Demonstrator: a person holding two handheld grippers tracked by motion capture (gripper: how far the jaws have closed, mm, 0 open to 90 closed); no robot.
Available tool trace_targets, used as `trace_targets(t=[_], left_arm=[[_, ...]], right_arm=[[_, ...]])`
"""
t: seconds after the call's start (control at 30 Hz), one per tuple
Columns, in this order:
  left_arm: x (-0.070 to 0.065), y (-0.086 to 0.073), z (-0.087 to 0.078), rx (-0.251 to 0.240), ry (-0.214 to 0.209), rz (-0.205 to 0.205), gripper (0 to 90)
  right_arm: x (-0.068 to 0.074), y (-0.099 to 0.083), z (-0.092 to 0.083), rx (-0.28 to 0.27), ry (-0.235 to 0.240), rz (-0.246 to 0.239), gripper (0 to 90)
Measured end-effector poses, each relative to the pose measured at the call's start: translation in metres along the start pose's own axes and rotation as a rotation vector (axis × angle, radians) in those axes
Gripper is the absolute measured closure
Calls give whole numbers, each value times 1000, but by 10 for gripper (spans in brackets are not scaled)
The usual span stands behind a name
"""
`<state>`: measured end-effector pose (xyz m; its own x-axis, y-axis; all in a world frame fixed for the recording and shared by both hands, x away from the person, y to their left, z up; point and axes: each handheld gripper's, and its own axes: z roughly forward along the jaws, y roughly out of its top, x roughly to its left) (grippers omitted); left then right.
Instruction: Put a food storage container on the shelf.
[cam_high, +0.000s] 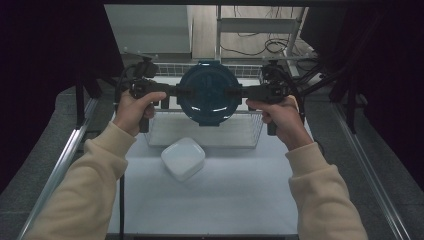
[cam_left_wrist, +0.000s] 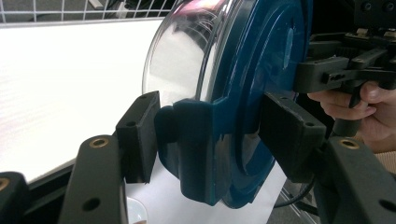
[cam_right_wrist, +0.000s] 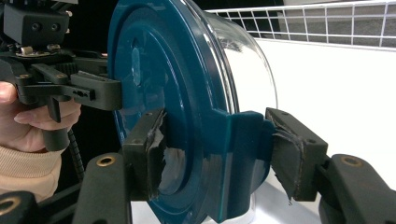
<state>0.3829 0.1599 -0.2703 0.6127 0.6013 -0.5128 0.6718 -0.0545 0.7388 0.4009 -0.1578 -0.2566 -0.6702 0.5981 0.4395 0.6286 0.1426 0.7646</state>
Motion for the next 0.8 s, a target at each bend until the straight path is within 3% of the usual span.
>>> trace_targets(t=[0.33, 0.67, 0.8], left_arm=[[9, 12, 3, -2, -1, -12, 399], [27, 24, 9, 25, -8, -15, 399], [38, 29, 14, 34, -6, -35, 399]], right_arm=[[-6, 14, 5, 11, 0, -3, 402], [-18, 23, 17, 26, 3, 17, 405], [-27, 28, 26, 30, 5, 34, 405]])
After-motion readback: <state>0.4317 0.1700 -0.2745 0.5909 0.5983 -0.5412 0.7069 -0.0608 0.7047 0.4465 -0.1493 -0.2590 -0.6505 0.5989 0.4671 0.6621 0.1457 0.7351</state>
